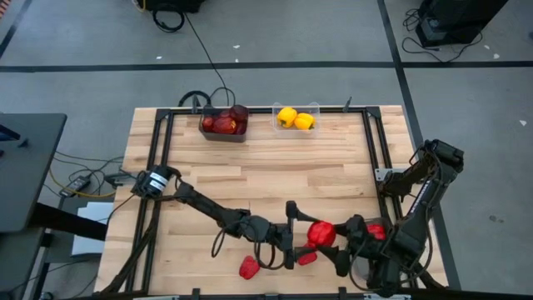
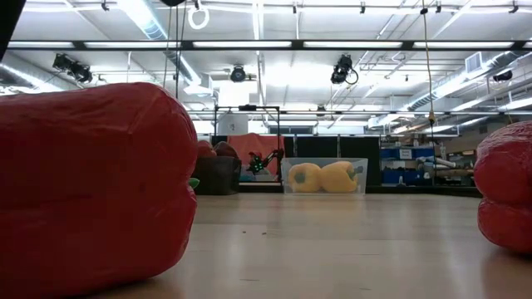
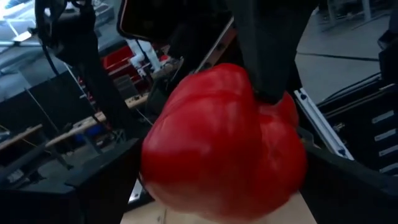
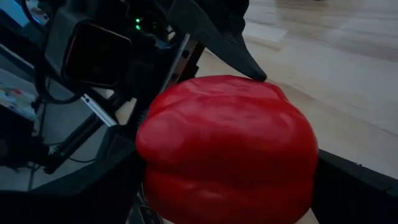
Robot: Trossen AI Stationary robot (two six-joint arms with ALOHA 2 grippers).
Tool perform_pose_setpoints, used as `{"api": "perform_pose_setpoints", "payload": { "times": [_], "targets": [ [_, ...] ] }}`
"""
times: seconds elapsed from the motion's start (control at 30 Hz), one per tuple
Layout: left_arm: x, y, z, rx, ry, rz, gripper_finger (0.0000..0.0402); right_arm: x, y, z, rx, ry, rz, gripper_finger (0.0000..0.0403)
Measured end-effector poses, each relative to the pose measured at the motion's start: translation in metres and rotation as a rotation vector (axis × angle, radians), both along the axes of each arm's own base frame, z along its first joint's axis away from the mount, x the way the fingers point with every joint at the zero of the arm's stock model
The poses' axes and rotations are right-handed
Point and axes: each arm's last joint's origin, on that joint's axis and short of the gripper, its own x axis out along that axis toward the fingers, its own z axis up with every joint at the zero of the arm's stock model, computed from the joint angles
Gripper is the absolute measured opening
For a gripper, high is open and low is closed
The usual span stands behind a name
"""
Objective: Sort produce into baskets
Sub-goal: Put the red bell pepper into the bottom black bin
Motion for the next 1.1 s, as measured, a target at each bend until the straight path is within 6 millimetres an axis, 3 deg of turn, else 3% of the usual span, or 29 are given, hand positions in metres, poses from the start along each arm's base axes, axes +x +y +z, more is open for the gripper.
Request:
{"api": "perform_pose_setpoints", "payload": {
  "times": [0.17, 0.3, 0.4, 0.5, 0.63, 0.73, 0.93, 1.1],
  "targets": [
    [0.0, 0.0, 0.0, 0.055, -0.004, 0.003, 0.0398, 0.007, -0.003, 0.001, 0.014, -0.013, -0.017, 0.0399],
    [0.0, 0.0, 0.0, 0.059, -0.002, 0.018, 0.0369, 0.007, -0.002, 0.001, 0.0, -0.002, -0.001, 0.0399],
    [0.0, -0.001, -0.001, 0.075, 0.002, 0.012, 0.0333, 0.007, -0.003, 0.002, -0.077, 0.104, 0.116, 0.04],
    [0.002, 0.003, -0.004, 0.065, 0.02, -0.004, 0.0332, 0.003, -0.007, 0.004, -0.052, 0.212, 0.2, 0.04],
    [0.007, 0.013, -0.008, 0.003, 0.063, -0.061, 0.0332, -0.012, -0.022, 0.018, 0.055, 0.348, 0.279, 0.04],
    [0.011, 0.018, -0.016, -0.037, 0.087, -0.099, 0.0331, -0.039, -0.037, 0.028, 0.13, 0.511, 0.35, 0.04],
    [0.018, 0.019, -0.034, -0.048, 0.071, -0.147, 0.0336, -0.069, -0.067, 0.058, 0.168, 0.407, 0.238, 0.0399],
    [0.043, 0.014, -0.037, -0.096, 0.071, -0.151, 0.0336, -0.069, -0.078, 0.064, 0.119, 0.313, 0.163, 0.0399]
  ]
}}
